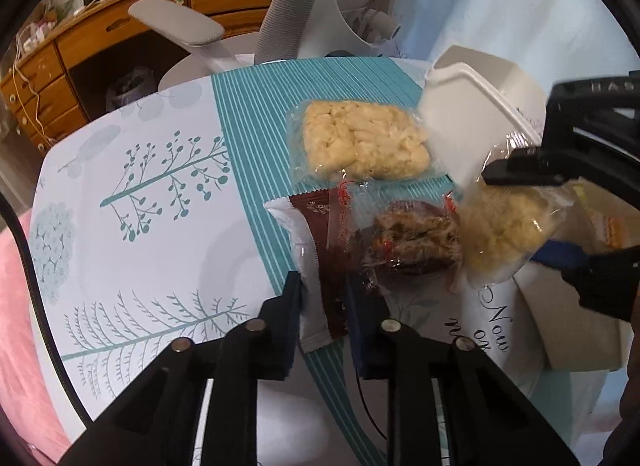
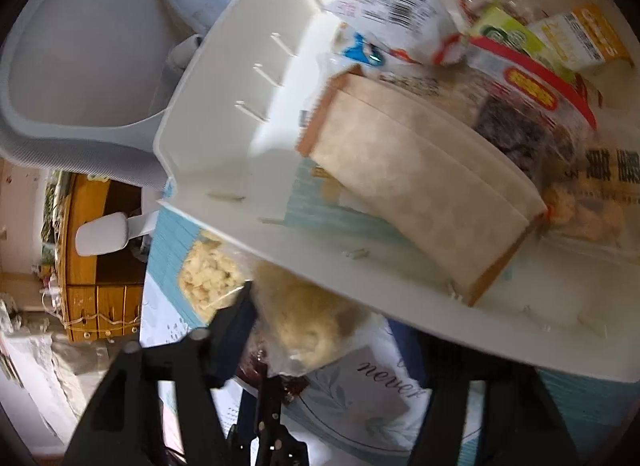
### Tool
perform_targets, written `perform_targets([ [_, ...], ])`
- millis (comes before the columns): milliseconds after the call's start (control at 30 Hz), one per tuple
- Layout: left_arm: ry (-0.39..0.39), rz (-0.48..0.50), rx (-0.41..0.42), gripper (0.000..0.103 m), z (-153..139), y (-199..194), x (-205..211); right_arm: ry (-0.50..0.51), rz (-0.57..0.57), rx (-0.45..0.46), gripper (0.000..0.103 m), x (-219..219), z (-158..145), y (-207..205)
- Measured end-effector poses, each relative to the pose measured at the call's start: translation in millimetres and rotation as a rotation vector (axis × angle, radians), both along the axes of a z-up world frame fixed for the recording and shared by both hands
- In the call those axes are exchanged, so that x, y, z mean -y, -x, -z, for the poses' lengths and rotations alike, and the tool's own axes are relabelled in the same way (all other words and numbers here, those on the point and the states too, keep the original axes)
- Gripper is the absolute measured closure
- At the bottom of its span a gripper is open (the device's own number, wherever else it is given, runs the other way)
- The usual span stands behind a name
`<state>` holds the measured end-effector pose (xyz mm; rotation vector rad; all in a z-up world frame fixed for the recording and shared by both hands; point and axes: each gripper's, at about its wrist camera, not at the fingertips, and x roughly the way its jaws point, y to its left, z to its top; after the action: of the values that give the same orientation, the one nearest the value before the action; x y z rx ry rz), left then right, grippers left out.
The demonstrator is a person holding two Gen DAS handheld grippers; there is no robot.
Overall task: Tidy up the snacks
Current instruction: 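Grasp the clear puffed-snack bag with the right tool while the left tool approaches the red packet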
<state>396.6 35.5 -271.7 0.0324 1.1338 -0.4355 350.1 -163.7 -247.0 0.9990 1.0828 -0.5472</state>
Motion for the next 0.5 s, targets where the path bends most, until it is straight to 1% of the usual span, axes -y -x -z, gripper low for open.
perform_targets([
  [67, 0.015, -0.01, -0.004, 0.088, -1, 0, -3, 0.025, -0.029, -0.004, 0.054, -4, -4, -5],
  [233, 0.053, -0.048, -0.031, 0.092, -1, 3, -9, 0.01, -0.035, -0.002, 0.058, -2, -4, -3],
  [300, 0.067, -0.063, -0.04, 0.093, -1, 4, -12, 0.004, -0.039, -0.006, 0.061, -1, -5, -1],
  [333, 0.078, -0.073, -0.046, 0.093, -2, 6, -15, 0.004, -0.042, -0.005, 0.065, -1, -6, 1],
  [500, 0.101, -0.117, -0.073, 0.095, -5, 16, -28, -0.02, -0.078, -0.012, 0.067, 1, -12, 14],
])
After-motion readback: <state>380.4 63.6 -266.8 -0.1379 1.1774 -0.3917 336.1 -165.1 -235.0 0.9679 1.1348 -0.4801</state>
